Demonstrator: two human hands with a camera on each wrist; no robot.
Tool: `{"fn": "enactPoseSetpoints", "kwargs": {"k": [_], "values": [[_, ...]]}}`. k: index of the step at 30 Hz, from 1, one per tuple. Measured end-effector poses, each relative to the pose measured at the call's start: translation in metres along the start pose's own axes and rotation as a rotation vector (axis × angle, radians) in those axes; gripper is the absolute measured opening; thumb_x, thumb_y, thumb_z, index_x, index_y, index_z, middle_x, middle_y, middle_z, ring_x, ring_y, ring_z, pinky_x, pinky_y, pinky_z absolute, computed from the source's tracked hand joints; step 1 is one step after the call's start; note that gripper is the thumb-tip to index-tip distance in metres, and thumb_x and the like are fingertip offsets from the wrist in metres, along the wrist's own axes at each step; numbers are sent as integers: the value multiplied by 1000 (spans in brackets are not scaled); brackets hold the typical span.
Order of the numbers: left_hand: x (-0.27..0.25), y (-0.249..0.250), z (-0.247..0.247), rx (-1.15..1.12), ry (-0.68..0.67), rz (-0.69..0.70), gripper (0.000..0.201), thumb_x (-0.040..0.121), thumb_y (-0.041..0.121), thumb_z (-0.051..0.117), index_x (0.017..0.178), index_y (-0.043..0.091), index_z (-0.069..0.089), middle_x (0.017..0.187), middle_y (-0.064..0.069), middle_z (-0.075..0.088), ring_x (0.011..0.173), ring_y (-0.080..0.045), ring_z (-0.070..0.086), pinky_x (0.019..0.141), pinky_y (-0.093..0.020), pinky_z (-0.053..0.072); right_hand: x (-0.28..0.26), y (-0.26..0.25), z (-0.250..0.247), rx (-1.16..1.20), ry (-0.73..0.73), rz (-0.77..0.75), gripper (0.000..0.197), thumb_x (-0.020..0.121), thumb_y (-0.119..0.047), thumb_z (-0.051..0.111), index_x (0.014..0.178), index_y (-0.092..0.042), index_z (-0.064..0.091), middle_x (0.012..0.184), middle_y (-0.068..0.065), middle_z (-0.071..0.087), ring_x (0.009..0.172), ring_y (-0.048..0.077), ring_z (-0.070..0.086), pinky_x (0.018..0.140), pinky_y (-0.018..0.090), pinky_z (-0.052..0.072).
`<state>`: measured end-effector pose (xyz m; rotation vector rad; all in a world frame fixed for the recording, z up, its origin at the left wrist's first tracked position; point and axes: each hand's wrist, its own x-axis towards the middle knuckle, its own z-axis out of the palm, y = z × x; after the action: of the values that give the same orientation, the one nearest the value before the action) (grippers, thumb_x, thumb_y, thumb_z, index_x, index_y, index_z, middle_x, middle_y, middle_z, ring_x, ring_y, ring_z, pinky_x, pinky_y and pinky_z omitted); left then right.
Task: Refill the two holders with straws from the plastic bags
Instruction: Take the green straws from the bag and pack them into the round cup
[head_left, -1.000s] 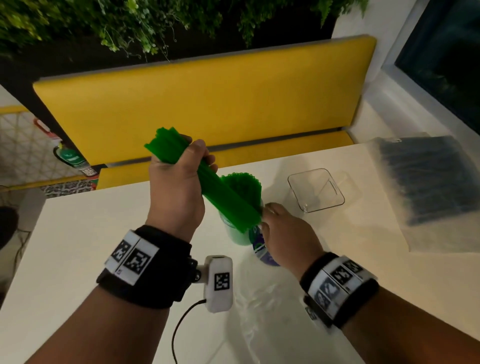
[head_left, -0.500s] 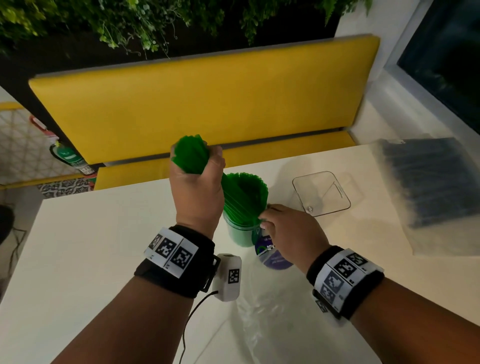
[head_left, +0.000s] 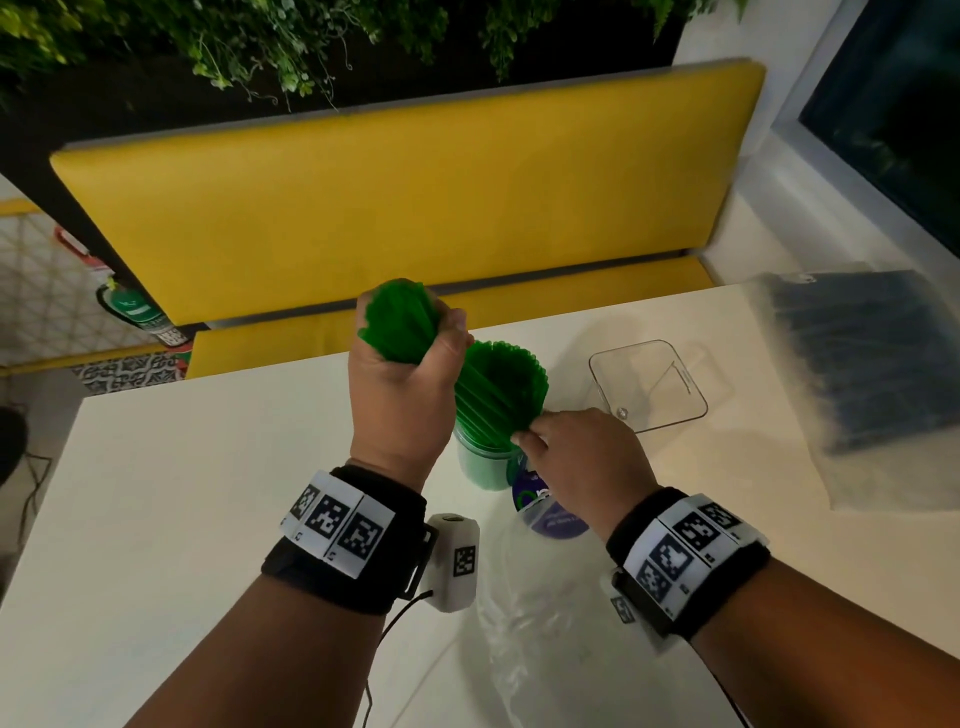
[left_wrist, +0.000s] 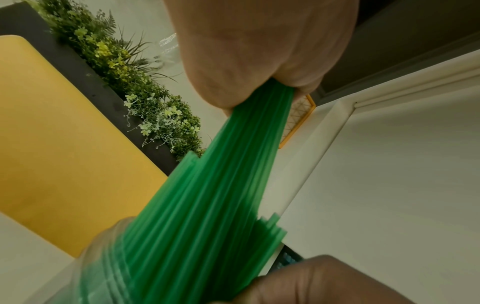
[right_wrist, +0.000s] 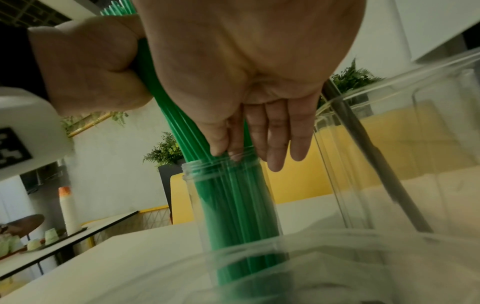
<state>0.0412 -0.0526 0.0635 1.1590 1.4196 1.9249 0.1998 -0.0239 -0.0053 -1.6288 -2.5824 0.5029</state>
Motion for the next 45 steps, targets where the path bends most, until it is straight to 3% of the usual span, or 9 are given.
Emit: {"fn": "enactPoseSetpoints", "kwargs": {"k": [13,18,22,24,28,35,38,41,45], "values": [[10,-7,-13,-49,60,-41,15,90,1,60,86,14,55,77,-21,57,67,-31,60,68,-39,55,2,-5,-4,64,34,-3,55,101,-49,30,75,-17,65,66,5,66,64,26,61,59,34,48],[-2,-14,-12,19,18,-24,15,89,7,65,93,-4,55,80,-27,62,73,-39,63,69,-43,55,6,-4,-1,130,21,23,45,97,-51,42,83,-20,71,70,1,69,66,22,62,61,34,52],[-16,-23,-2,150,-25,-28,16,87,10,70,96,3,59,80,-3,67,74,-16,65,71,-28,53,6,-5,-3,130,-11,43,33,92,-50,52,97,-25,73,86,-2,75,79,21,67,69,33,55],[-20,-34,0,234,-55,-45,19,86,24,72,101,21,61,92,10,68,86,-15,67,81,-38,56,5,-6,-5,153,-15,47,30,90,-50,56,100,-27,74,89,-4,76,81,20,68,69,32,55],[-25,-62,-8,591,-262,4,43,81,45,71,118,31,54,127,17,52,122,-22,50,103,-53,43,3,-8,-8,174,-30,45,32,84,-56,60,92,-28,74,78,-2,73,73,20,65,62,31,51],[-5,-25,-30,395,-525,-186,115,60,72,77,149,50,9,156,16,20,147,-7,24,117,-40,31,3,-10,-6,130,-46,53,36,85,-59,58,91,-26,71,81,-2,73,73,18,65,67,32,52],[10,-1,-12,588,-495,-3,96,80,74,54,157,37,10,164,9,16,152,-10,14,118,-32,21,2,-10,-4,141,-64,84,35,84,-60,59,98,-30,69,87,-6,74,81,17,67,70,32,52],[4,-22,10,1204,-728,229,77,93,74,23,155,29,25,161,-5,29,151,-28,21,120,-48,22,1,-12,-7,105,-65,108,38,85,-58,60,97,-23,68,87,0,73,82,22,66,69,33,51],[10,-43,3,1261,-905,290,56,97,58,40,145,29,43,148,0,47,136,-27,44,108,-46,39,0,-13,-7,119,-53,128,39,83,-61,61,101,-27,68,90,-1,74,84,22,67,71,33,52]]}}
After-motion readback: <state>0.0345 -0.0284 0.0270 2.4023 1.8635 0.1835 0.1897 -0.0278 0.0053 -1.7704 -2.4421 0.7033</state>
